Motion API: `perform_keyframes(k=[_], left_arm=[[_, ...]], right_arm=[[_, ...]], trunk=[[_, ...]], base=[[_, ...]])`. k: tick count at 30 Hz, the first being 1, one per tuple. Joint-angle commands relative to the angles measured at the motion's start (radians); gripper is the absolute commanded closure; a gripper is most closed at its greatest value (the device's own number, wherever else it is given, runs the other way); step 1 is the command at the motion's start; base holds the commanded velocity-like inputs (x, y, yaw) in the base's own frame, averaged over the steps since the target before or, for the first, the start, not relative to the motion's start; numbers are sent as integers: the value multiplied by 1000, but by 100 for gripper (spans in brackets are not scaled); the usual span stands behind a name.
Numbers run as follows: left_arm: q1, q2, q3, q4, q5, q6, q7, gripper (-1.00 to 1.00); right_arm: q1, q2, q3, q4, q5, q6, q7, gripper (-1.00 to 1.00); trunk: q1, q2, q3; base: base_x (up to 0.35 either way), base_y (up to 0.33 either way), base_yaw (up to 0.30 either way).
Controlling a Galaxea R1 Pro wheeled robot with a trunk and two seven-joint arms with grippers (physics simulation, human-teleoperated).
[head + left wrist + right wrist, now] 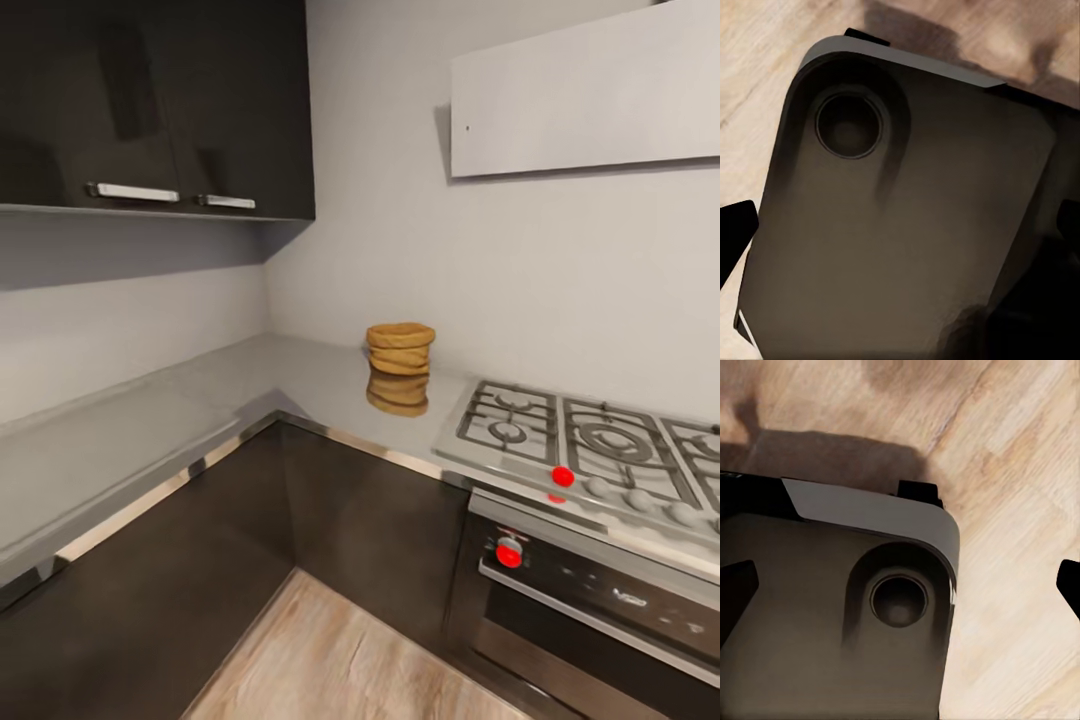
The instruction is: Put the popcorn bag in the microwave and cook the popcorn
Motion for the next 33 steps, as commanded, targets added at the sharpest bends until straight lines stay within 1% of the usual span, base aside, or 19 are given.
perform_keyframes(k=[1,12,16,26,33], left_arm=[[0,0,0,-1,5,-2,-1,-100],[0,0,2,-1,5,-5,-1,-100],[0,0,2,-1,5,-9,0,-100],[0,-1,11,-2,12,-12,4,-100],[0,0,4,-1,10,-8,2,-100]], right_arm=[[-1,-1,-8,2,7,-5,2,-100],[-1,3,-8,2,6,-2,2,-100],[-1,4,-8,2,5,1,2,-100],[-1,4,-10,2,4,2,2,-100],[-1,2,-10,2,3,1,2,-100]], trunk=[[0,0,-1],[0,0,-1],[0,0,-1],[0,0,-1],[0,0,-1]], base=[[249,269,0],[246,268,-19],[133,101,-204],[14,5,-240],[259,99,-241]])
